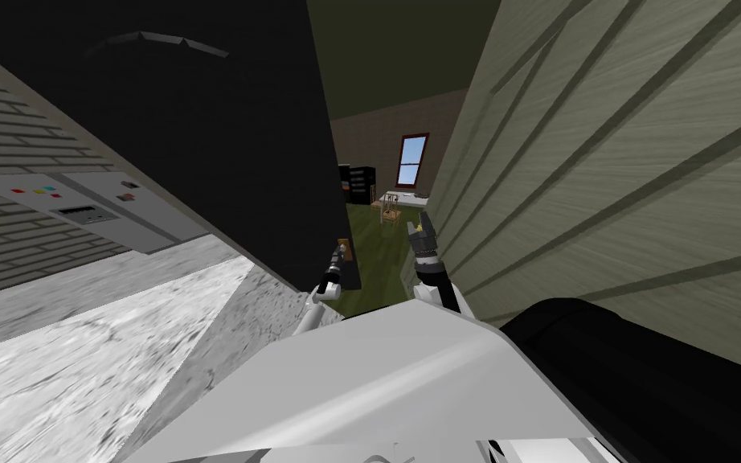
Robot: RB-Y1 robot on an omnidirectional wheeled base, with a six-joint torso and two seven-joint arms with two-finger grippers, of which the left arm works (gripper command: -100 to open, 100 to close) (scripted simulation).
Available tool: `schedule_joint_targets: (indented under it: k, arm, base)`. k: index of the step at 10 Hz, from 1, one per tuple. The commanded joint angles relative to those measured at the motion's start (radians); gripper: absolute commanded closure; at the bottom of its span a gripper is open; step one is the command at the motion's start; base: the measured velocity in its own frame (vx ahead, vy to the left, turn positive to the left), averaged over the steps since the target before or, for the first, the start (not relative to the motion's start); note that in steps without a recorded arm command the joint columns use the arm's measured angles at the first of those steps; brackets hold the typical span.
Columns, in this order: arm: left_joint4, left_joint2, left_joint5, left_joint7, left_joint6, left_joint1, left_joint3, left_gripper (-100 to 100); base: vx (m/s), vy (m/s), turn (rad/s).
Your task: Push the door open
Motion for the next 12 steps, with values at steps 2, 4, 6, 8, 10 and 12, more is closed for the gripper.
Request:
schedule_joint_targets:
  k: [2, 4, 6, 8, 10, 12]
  arm:
    - [0.008, -0.008, -0.001, -0.002, -0.009, -0.002, 0.006, -100]
    - [0.006, -0.006, -0.001, -0.002, -0.006, -0.002, 0.005, 100]
    - [0.006, -0.006, -0.001, -0.002, -0.006, -0.002, 0.005, 100]
    - [0.006, -0.006, -0.001, -0.002, -0.006, -0.002, 0.005, 100]
    - [0.009, 0.01, 0.014, -0.018, -0.005, -0.001, 0.0, 100]
    - [0.01, 0.019, 0.026, -0.032, -0.006, -0.002, -0.003, 100]
  base:
    - [0.189, -0.038, -0.02]
    - [0.033, -0.005, 0.001]
    - [-0.024, 0.004, -0.003]
    - [-0.012, 0.002, 0.002]
    - [0.036, 0.02, 0.085]
    - [0.153, 0.066, 0.169]
